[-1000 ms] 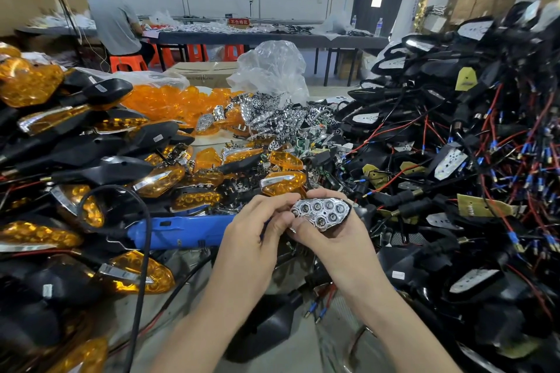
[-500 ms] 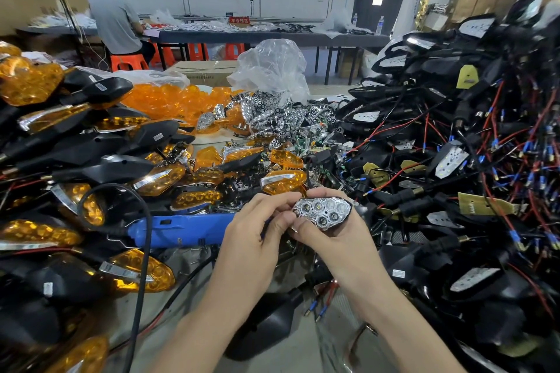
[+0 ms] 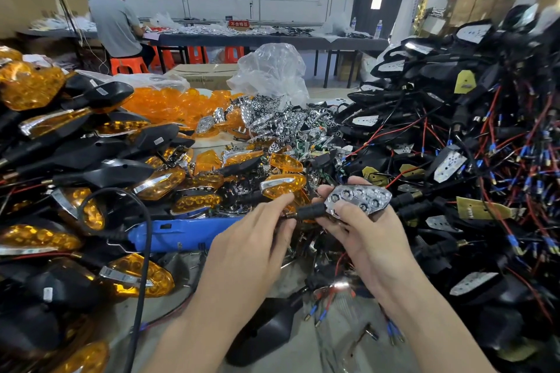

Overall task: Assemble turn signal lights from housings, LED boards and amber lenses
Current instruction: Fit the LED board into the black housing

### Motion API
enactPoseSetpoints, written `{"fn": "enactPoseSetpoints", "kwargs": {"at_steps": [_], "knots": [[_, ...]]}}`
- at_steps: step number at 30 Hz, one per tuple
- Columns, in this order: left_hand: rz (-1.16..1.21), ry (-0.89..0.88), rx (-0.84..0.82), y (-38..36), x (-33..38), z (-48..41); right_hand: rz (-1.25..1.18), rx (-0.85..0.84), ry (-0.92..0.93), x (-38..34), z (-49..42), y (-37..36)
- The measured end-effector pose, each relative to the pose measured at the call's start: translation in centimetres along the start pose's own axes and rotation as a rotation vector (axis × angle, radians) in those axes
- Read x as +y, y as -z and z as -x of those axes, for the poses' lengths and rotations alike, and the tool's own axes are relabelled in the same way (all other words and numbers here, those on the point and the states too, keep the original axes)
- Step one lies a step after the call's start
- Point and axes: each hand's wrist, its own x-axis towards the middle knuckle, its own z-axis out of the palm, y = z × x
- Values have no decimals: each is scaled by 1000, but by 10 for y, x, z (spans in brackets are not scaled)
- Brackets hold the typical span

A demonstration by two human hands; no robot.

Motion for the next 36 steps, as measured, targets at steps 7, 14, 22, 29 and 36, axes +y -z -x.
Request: {"fn": "enactPoseSetpoints", "kwargs": {"at_steps": [7,14,22,29,36], "knots": [[-113,-91,33,12,0,-4,-113,30,28,-3,-1,-1],[-162,-101,41,23,-4,-8,-108,55,82,-8,0,0],[-164,-114,42,43,-5,-14,-110,53,92,-19,3,-4],[-235,-167,27,56,13,-20,-214,72,120,-33,2,-1],[-256,-336,4,79,15,-57,-320,89,145,-39,1,4]]}}
